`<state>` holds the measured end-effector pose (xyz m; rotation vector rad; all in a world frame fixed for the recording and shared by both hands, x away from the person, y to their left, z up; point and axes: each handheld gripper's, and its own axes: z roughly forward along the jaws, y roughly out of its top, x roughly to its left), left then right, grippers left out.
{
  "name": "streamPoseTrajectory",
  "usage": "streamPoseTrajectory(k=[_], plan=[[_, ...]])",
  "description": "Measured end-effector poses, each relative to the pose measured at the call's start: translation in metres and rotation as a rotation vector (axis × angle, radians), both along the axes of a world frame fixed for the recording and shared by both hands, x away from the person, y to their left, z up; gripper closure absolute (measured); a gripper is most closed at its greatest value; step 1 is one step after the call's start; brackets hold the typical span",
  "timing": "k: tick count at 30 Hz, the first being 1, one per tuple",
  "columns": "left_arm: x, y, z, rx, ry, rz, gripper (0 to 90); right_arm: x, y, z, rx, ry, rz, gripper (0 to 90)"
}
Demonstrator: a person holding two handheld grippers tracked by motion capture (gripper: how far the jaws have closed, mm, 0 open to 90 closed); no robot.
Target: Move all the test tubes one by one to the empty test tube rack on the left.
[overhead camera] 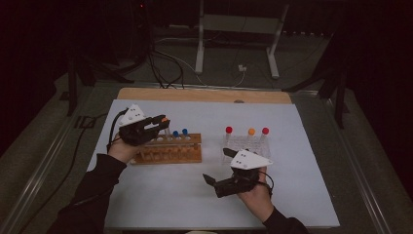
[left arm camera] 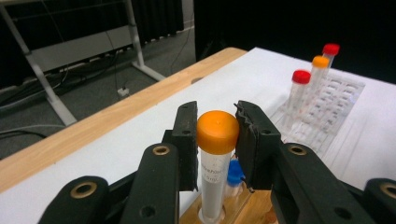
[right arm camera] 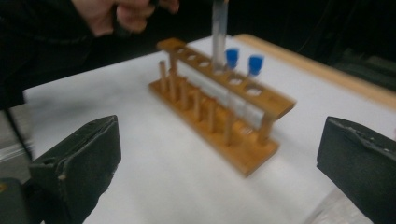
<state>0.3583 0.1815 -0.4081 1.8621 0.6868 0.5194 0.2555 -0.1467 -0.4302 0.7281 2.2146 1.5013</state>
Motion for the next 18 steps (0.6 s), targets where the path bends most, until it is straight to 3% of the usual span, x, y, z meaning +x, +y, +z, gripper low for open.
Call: streamPoseTrajectory(k=[4, 8, 11, 14, 18], plan=[[0.001, -0.001, -0.009, 0.005, 0.012, 0.0, 71.6, -0.001, -0.002, 0.001, 0.023, -0.065, 0.01, 0.0], [0.0, -0.003, -0.018, 0.012, 0.026, -0.001, 71.7, -0.003, -0.002, 0.001, 0.006, -0.095, 0.012, 0.0], [0.0, -0.003, -0.024, 0.022, 0.028, 0.0, 71.6, -0.002, -0.003, 0.001, -0.006, -0.078, 0.011, 0.0], [0.0, -0.002, -0.029, 0.023, 0.042, 0.002, 71.6, -0.001, -0.004, 0.001, -0.011, -0.032, 0.024, 0.0], [0.0, -0.003, -0.035, 0.035, 0.048, 0.004, 71.6, -0.001, -0.004, 0.001, -0.009, -0.029, 0.038, 5.3]])
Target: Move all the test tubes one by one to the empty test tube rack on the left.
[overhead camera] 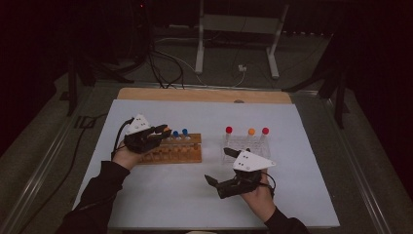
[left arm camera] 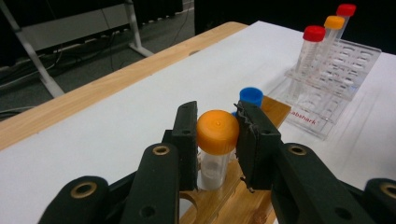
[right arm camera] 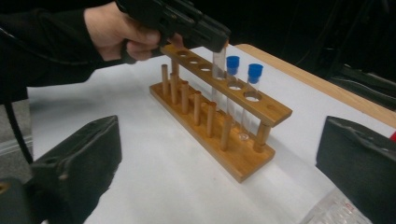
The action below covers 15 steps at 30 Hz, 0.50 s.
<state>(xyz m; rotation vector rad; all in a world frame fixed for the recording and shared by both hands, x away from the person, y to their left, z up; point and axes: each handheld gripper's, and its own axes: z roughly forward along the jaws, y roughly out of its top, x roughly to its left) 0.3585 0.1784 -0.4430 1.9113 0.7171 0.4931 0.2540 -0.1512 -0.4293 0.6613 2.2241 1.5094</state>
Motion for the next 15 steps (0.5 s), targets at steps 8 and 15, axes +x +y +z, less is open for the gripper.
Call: streamPoseTrajectory(k=[8, 15], plan=[[0.0011, -0.0028, -0.0049, 0.029, 0.013, 0.0, 71.6, -0.0027, 0.0001, 0.0005, 0.009, -0.001, 0.0, 0.0], [0.0017, -0.0021, -0.0066, 0.027, 0.02, -0.002, 71.5, -0.0028, -0.0019, 0.0012, 0.016, 0.001, -0.005, 0.0]])
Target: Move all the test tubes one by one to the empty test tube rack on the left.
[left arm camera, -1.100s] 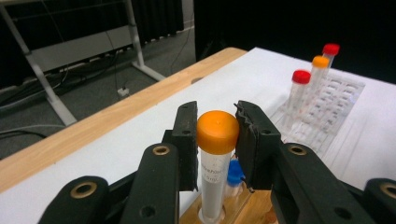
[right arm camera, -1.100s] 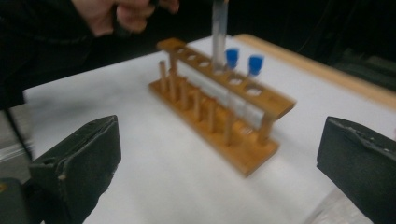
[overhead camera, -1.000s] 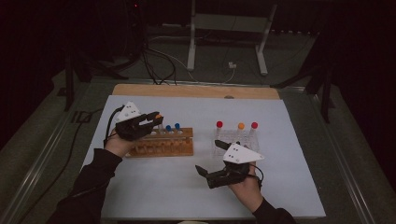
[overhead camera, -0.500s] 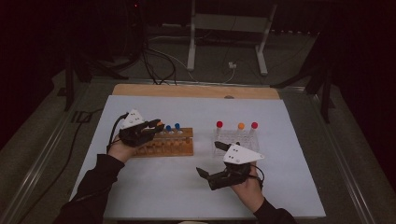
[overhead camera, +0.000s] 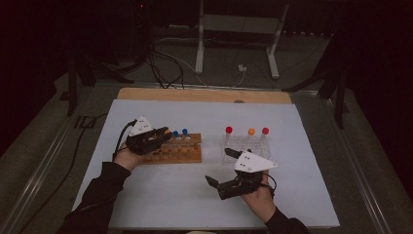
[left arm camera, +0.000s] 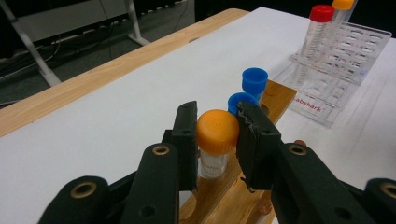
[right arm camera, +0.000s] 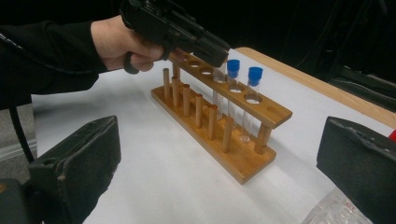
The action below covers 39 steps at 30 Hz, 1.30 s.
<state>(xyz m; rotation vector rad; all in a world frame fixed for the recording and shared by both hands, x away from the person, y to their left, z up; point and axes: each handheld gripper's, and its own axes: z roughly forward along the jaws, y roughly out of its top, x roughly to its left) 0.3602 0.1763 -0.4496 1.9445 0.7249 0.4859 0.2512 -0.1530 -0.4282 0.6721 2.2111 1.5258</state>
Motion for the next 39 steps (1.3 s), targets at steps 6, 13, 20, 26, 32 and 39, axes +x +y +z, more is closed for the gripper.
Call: streamPoseTrajectory(k=[6, 13, 20, 26, 32, 39], plan=[[-0.001, 0.002, 0.0, -0.018, 0.016, -0.016, 67.5, 0.0, -0.002, 0.001, 0.001, 0.001, -0.001, 0.0], [-0.012, 0.013, 0.012, -0.082, -0.011, -0.004, 34.1, 0.003, -0.011, 0.003, -0.006, -0.005, -0.035, 0.0], [-0.033, 0.018, 0.021, -0.122, -0.011, -0.032, 14.6, 0.016, -0.035, 0.007, -0.017, -0.017, -0.15, 0.0], [-0.052, 0.02, 0.025, -0.162, -0.006, -0.076, 1.5, 0.031, -0.054, 0.0, -0.032, 0.013, -0.249, 0.0], [-0.066, 0.021, 0.023, -0.16, -0.015, -0.089, 1.5, 0.046, -0.065, -0.01, -0.038, 0.072, -0.341, 0.0], [-0.07, 0.025, 0.022, -0.159, -0.011, -0.094, 1.5, 0.059, -0.073, -0.019, -0.04, 0.127, -0.411, 20.5]])
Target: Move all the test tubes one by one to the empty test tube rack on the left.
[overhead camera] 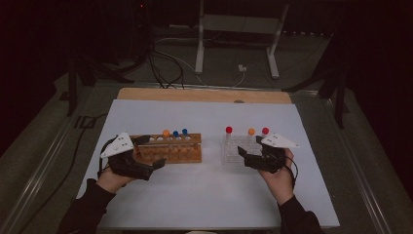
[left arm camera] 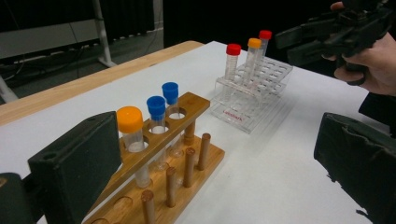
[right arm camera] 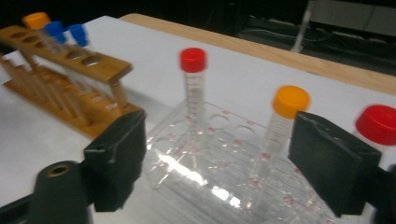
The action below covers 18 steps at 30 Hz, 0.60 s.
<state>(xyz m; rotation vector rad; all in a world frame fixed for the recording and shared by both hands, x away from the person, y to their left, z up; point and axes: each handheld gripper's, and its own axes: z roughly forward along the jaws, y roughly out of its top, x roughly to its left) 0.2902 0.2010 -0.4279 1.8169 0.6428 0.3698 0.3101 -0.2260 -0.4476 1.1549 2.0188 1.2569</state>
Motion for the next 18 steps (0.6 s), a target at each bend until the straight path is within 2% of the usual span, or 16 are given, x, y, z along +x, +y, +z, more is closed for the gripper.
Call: streamPoseTrajectory(k=[5, 12, 16, 18], plan=[[0.001, 0.0, -0.001, 0.0, 0.003, 0.001, 1.5, 0.011, -0.002, -0.006, -0.03, 0.054, -0.06, 33.1], [0.002, 0.0, -0.001, 0.002, 0.005, 0.001, 1.5, 0.022, 0.001, -0.011, -0.082, 0.095, -0.133, 47.7], [0.002, 0.0, -0.001, 0.006, 0.006, 0.0, 1.5, 0.028, 0.001, -0.012, -0.096, 0.128, -0.15, 53.4], [0.002, 0.0, -0.001, 0.007, 0.003, 0.001, 1.6, 0.029, 0.001, -0.012, -0.106, 0.13, -0.153, 55.6]])
